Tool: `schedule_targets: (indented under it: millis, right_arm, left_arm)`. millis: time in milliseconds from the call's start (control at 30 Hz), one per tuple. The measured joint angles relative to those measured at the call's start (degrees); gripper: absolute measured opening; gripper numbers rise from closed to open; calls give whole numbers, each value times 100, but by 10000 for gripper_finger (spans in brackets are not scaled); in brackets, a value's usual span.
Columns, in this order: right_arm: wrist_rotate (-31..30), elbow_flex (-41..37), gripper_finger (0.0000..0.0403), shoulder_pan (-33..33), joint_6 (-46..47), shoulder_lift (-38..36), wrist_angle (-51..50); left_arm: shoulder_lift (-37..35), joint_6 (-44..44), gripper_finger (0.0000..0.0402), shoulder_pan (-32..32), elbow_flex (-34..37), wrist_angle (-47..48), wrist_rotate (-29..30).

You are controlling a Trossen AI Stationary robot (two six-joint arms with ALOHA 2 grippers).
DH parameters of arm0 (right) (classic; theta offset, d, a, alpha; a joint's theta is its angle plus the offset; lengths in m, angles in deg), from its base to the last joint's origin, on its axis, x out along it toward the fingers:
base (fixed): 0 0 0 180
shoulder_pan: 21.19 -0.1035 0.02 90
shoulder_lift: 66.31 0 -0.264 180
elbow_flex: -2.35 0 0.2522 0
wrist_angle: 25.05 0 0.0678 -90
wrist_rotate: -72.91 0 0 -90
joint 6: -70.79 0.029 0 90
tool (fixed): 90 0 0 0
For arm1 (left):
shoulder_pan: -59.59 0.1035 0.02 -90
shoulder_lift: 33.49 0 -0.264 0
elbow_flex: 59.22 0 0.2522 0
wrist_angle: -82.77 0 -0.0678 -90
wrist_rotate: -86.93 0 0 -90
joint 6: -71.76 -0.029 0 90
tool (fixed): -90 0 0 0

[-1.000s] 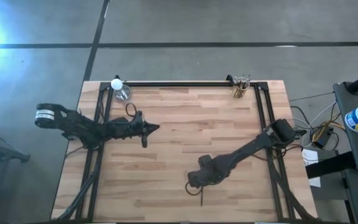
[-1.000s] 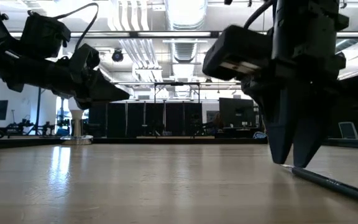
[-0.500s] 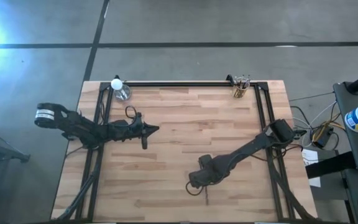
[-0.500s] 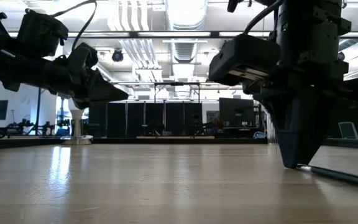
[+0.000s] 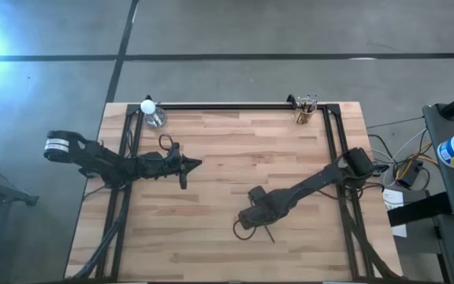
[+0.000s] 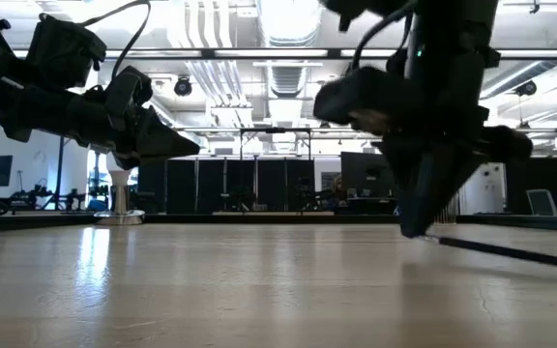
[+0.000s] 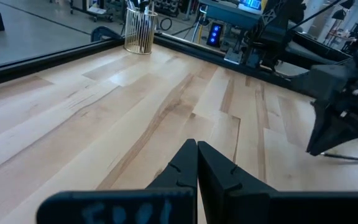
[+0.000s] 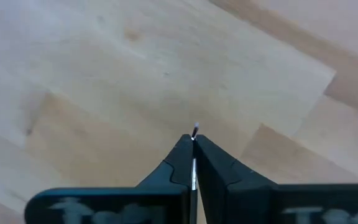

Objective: Sort items
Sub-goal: Put the liner brush into the gold holder

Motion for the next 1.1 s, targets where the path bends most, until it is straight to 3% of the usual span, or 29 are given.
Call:
schedule_targets:
  millis: [400,633,800,933,1100]
  right_arm:
    - [-966,2,8,490,-1738,-976,92]
    - [-1710,-115,8,1203,-3636,-2024,75]
    - [-1941,-783,8,1880,-4913,-3011,225]
    - [-2232,-1788,8,2559,-5895,-4063,1211]
    - [-2263,-3162,8,3702,-7109,-5235,3562]
  left_arm:
    - [0,2,5,2,0,4,-8]
    - [0,-1,5,2,0,6,-8]
    - [0,-31,5,2,20,26,-8]
    - [-2,-33,5,2,28,27,105]
    - [-2,-47,5,4,28,28,236]
